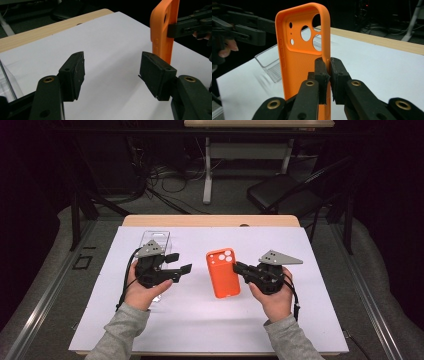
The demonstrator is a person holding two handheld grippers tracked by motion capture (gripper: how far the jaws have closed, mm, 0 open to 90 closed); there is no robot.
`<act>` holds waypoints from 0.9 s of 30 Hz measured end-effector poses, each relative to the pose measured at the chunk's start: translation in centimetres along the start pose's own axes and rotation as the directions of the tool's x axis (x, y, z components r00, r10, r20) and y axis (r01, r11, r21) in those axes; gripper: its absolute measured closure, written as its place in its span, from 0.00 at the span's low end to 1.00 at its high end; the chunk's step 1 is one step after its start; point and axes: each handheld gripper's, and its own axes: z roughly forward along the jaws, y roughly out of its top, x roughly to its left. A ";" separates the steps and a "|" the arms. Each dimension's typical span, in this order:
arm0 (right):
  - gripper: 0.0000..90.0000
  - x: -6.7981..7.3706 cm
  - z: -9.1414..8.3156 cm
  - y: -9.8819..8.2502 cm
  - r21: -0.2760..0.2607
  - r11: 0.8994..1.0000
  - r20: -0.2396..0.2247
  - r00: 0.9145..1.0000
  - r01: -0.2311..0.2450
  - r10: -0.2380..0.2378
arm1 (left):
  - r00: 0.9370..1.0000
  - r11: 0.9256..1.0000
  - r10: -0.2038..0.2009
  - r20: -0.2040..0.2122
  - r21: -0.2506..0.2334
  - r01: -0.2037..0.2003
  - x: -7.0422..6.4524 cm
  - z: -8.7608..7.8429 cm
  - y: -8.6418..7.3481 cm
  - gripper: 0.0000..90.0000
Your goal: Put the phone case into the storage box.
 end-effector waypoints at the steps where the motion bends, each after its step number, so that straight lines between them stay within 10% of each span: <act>1: 0.94 -0.1 0.0 0.0 -0.007 1.000 0.009 1.000 0.003 -0.003 | 1.000 1.000 0.005 0.000 0.003 -0.005 -0.2 0.0 0.2 0.41; 27: 0.94 -0.3 -0.9 -0.1 0.051 0.999 0.162 0.987 -0.019 0.011 | 0.986 0.987 0.146 -0.084 0.081 -0.140 -3.6 2.9 3.7 0.41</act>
